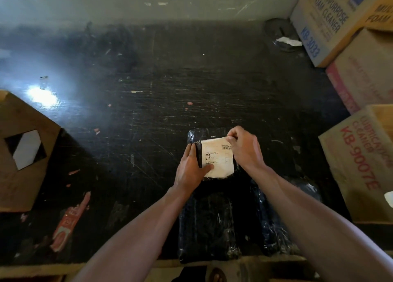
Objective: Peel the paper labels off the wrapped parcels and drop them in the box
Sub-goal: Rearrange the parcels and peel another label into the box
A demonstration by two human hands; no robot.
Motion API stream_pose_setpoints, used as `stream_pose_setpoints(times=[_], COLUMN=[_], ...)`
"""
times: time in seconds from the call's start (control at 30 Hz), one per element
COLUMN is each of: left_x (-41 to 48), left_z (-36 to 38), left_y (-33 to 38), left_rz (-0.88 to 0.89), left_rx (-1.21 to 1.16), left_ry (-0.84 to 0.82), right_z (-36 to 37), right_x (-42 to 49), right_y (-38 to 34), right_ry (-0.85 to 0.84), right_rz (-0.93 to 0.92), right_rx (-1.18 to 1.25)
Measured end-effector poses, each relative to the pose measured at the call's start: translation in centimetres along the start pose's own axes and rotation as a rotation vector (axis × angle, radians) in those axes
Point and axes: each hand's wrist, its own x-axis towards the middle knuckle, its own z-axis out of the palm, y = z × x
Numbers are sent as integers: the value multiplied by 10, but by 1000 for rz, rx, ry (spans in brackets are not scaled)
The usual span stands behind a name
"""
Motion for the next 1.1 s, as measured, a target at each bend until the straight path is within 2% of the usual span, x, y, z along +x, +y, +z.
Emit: stream_pose_setpoints(times=[0.2,0.5,0.8,1.1], left_x=[-4,-8,-5,-7], left_z=[-6,-24,-19,-22], left_y=[0,-18,-26,-21], left_rz=[7,264,274,281], left_rx=[-7,139,145,147], left_ry=[-60,-225,-200,-207], right_z=[-25,-23,-35,-49], right_x=[-13,-19,-24,-26], right_y=[-2,-8,-7,-15], right_ry=[-13,-22,33,-15], right_rz=[-15,-27,9,-33], right_rx=[22,39,76,61])
